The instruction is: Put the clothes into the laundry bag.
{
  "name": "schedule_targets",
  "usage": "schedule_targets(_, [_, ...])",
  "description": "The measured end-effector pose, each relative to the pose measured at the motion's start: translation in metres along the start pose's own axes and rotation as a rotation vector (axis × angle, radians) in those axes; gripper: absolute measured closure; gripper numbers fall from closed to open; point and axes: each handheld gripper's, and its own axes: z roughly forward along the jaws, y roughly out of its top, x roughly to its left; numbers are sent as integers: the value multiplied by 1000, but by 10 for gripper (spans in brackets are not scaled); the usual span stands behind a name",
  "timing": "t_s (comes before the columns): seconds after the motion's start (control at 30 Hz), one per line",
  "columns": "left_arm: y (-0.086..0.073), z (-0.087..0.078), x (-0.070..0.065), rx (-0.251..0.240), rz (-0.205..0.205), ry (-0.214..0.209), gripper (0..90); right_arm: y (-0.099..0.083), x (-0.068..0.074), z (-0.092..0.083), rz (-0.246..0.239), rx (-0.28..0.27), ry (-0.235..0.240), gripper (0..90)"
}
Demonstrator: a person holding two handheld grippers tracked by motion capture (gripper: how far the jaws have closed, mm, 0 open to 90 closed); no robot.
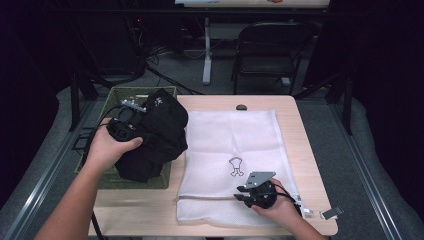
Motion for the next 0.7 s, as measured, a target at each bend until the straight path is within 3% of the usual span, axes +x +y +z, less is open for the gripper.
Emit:
schedule_targets(0.3, [1,4,-6,-4,10,-31,663,-6,-4,4,12,18,4,679])
schedule_targets(0.7, [2,7,-11,-2,23,-30,663,-6,-8,5,32,9,1,730])
